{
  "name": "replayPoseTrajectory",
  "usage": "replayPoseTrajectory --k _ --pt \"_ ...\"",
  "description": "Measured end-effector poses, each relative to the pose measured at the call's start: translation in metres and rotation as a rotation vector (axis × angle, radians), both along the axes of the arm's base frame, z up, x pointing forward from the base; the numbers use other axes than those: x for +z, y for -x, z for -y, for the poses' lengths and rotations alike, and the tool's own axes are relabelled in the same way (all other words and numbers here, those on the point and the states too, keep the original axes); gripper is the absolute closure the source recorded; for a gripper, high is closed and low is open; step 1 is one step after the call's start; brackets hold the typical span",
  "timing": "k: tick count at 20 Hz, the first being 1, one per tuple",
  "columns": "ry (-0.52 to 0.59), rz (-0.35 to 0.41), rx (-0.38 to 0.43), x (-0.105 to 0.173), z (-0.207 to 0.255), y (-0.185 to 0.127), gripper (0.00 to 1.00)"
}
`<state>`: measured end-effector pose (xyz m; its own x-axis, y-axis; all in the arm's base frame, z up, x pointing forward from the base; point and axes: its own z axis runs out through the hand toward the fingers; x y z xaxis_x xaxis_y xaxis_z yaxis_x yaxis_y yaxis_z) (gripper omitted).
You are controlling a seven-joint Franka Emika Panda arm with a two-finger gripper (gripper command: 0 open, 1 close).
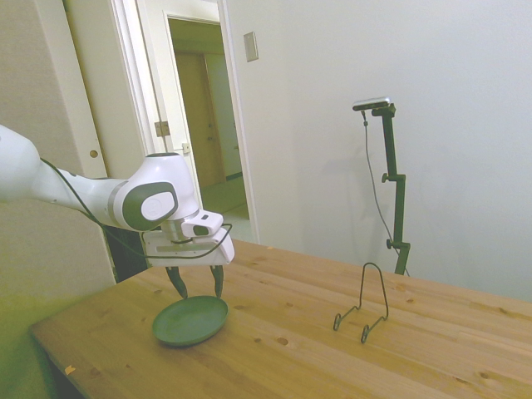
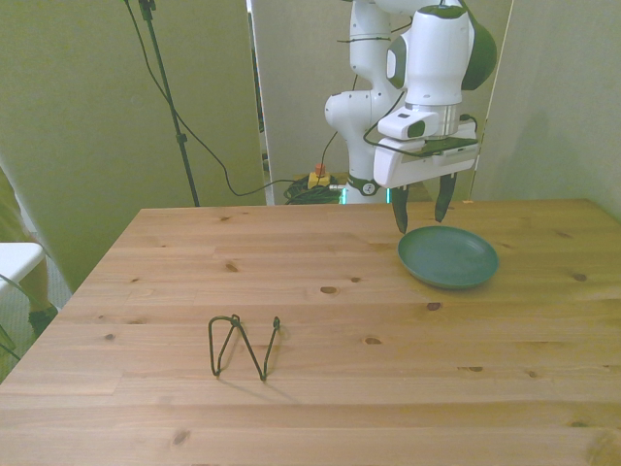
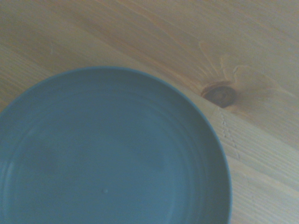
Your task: Load the plate
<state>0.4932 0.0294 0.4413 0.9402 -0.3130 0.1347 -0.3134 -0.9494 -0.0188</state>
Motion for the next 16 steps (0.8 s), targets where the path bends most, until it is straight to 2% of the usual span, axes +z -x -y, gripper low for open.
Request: replayPoseTrajectory --k 3,6,13,16 --pt "0.027 0.014 0.012 -0.003 -0.003 -0.006 0.0" --pt "0.037 0.021 0.072 -0.006 -0.009 -0.015 0.0" --pt "0.046 -0.004 0.315 -0.017 -0.013 -0.045 0.0" --pt "0.023 -0.041 0.432 -0.029 -0.019 -0.048 0.0"
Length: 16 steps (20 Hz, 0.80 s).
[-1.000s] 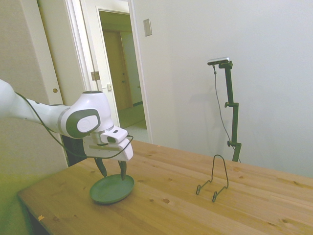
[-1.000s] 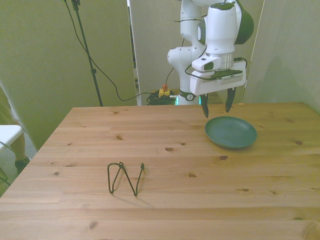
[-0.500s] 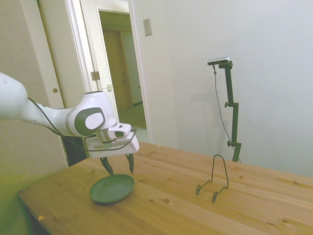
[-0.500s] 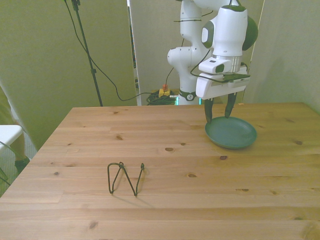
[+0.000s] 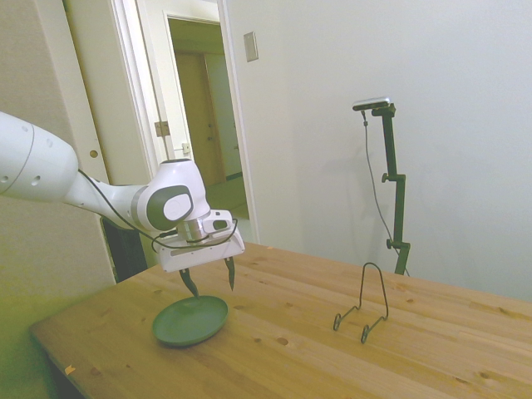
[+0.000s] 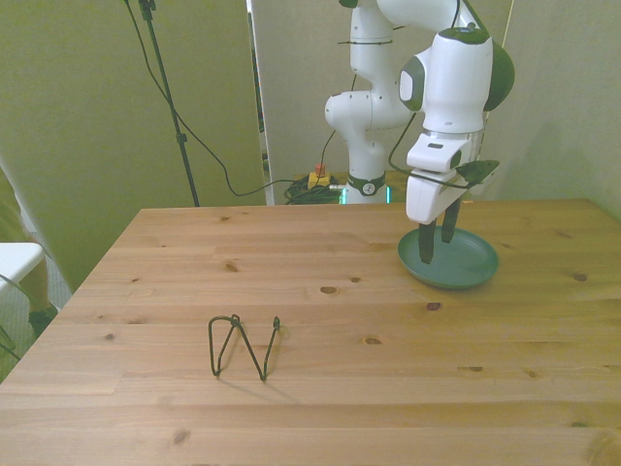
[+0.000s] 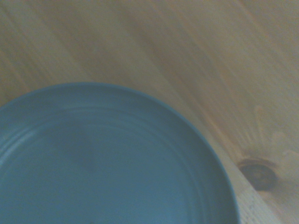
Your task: Load the plate
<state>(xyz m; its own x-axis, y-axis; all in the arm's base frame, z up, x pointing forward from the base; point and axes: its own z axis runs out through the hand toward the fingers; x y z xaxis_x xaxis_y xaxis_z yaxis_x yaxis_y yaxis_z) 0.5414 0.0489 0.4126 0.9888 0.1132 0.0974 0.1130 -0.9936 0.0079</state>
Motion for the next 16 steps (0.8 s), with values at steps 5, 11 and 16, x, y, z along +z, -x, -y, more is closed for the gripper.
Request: replayPoseTrajectory --k 5,11,16 --pt "-0.007 -0.021 0.108 -0.007 -0.007 -0.005 0.0" --pt "0.026 0.001 0.165 -0.006 -0.007 -0.017 0.0" --pt "-0.029 -0.071 0.265 0.0 0.005 -0.037 0.0"
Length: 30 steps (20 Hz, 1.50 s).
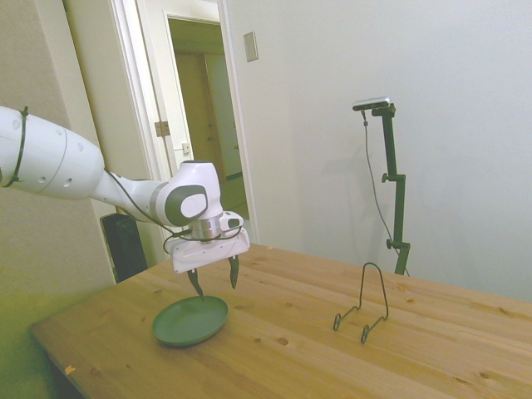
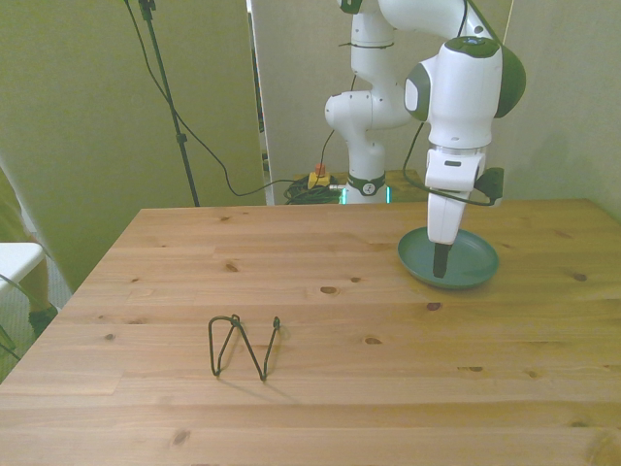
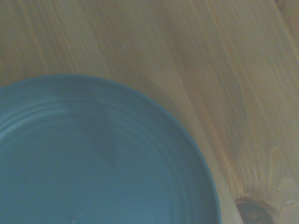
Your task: Load the plate
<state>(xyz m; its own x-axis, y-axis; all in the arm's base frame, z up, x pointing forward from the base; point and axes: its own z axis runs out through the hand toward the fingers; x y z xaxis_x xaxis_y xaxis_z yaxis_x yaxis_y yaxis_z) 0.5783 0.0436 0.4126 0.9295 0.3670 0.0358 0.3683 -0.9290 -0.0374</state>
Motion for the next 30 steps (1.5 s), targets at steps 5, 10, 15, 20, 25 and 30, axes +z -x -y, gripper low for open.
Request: replayPoseTrajectory --k 5,10,15,20,25,30 --pt "-0.046 -0.125 0.062 -0.006 0.008 -0.018 0.0" --pt "-0.058 -0.212 0.093 -0.035 0.006 -0.034 0.0" --pt "-0.106 -0.28 0.131 -0.041 -0.005 -0.042 0.0" --pt "-0.128 -0.342 0.16 -0.055 -0.014 -0.051 0.0" --pt "-0.135 -0.351 0.176 -0.06 -0.021 -0.057 1.0" --pt "-0.137 -0.352 0.184 -0.061 -0.022 -0.058 1.0"
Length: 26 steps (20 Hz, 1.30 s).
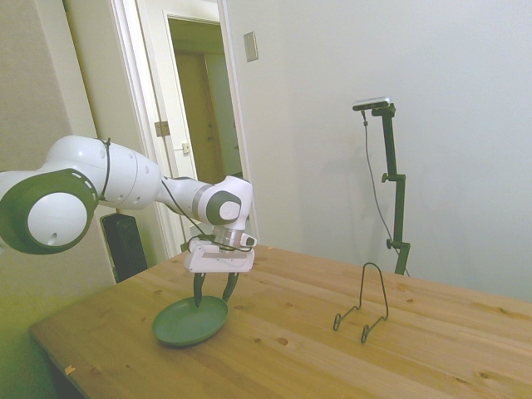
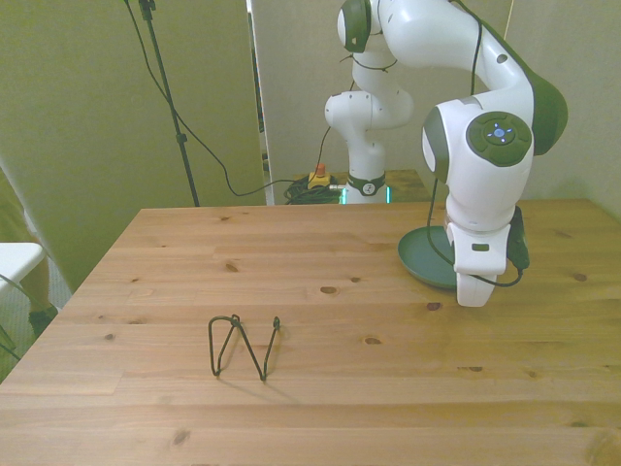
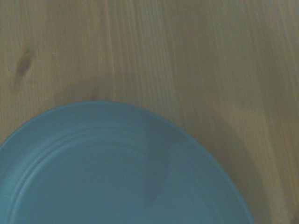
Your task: Load the plate
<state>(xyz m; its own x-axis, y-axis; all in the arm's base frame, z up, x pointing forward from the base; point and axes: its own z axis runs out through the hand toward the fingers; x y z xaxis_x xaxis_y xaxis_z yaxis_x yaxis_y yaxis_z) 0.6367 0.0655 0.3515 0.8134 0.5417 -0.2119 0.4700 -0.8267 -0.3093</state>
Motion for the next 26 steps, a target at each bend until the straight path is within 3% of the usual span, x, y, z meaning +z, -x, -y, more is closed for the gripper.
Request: replayPoseTrajectory --k 26 --pt "0.002 0.001 -0.015 -0.008 0.01 -0.004 1.0"
